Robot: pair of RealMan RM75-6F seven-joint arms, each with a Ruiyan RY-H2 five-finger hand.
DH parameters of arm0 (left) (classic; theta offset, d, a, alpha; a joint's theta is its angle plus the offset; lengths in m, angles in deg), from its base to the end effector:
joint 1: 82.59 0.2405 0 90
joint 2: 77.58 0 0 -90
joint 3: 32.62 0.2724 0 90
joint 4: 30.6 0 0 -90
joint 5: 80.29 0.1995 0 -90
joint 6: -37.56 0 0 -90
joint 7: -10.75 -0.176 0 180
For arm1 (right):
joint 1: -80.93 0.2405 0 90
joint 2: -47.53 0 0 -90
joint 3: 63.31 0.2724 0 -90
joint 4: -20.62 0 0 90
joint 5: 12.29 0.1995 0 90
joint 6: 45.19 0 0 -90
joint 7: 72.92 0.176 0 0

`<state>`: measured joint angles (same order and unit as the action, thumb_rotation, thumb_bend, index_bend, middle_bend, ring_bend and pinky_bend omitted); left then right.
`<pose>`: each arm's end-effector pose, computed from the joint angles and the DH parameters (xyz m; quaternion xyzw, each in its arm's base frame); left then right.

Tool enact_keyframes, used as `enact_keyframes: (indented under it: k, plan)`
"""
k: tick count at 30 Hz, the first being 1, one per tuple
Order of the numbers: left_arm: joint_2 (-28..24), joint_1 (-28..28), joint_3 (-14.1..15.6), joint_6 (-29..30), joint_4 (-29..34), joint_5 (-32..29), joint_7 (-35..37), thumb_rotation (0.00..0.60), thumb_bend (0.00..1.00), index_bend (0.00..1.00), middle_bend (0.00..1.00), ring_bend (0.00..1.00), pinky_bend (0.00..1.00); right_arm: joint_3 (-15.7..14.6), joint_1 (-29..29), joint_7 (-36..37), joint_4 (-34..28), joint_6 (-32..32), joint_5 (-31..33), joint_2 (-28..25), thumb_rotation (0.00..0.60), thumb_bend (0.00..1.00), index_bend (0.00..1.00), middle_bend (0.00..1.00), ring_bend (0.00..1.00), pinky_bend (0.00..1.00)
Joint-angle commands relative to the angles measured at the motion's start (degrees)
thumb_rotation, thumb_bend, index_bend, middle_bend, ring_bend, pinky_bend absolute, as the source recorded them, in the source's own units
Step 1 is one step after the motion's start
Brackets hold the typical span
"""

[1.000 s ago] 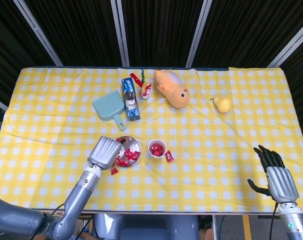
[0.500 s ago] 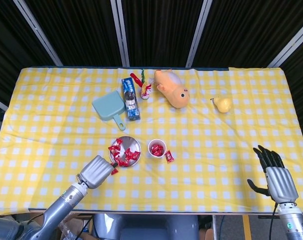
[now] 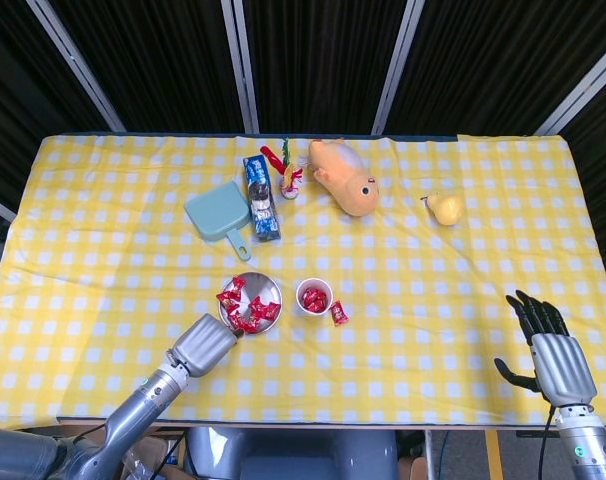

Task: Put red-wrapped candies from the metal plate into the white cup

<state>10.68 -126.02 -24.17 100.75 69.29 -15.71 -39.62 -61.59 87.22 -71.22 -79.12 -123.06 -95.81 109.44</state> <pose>-0.1503 0.2776 -0.0546 -0.8776 -0.1914 -0.2324 0.3730 -0.3092 -0.2132 0.1550 0.5934 -0.4662 0.3793 0.5354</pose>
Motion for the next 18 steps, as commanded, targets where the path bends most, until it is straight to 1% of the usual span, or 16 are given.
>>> enact_keyframes:
  k: [1, 8, 13, 18]
  plan:
    - [0.39, 0.1, -0.39, -0.62, -0.26, -0.97, -0.86, 0.6, 0.25, 0.36, 0.99, 1.0, 1.0, 0.0, -0.01, 0.02, 0.01, 0.0, 0.01, 0.02, 0.6, 0.34, 0.0, 0.0, 0.0, 0.0]
    - [0.19, 0.61, -0.98, -0.83, -0.49, -2.67, -2.05, 0.6, 0.25, 0.36, 0.99, 1.0, 1.0, -0.06, -0.01, -0.13, -0.07, -0.04, -0.14, 0.02, 0.6, 0.34, 0.0, 0.0, 0.0, 0.0]
    - [-0.36, 1.03, -1.06, -0.78, -0.3, -3.29, -2.71, 0.6, 0.25, 0.41, 0.99, 1.0, 1.0, 0.0, -0.09, -0.16, -0.11, -0.16, 0.02, 0.07, 0.6, 0.34, 0.0, 0.0, 0.0, 0.0]
    - [-1.2, 1.6, -1.25, -0.29, -0.22, -3.93, -2.93, 0.6, 0.25, 0.4, 0.99, 1.0, 1.0, 0.01, -0.07, -0.28, -0.12, -0.15, 0.02, 0.13, 0.6, 0.34, 0.0, 0.0, 0.0, 0.0]
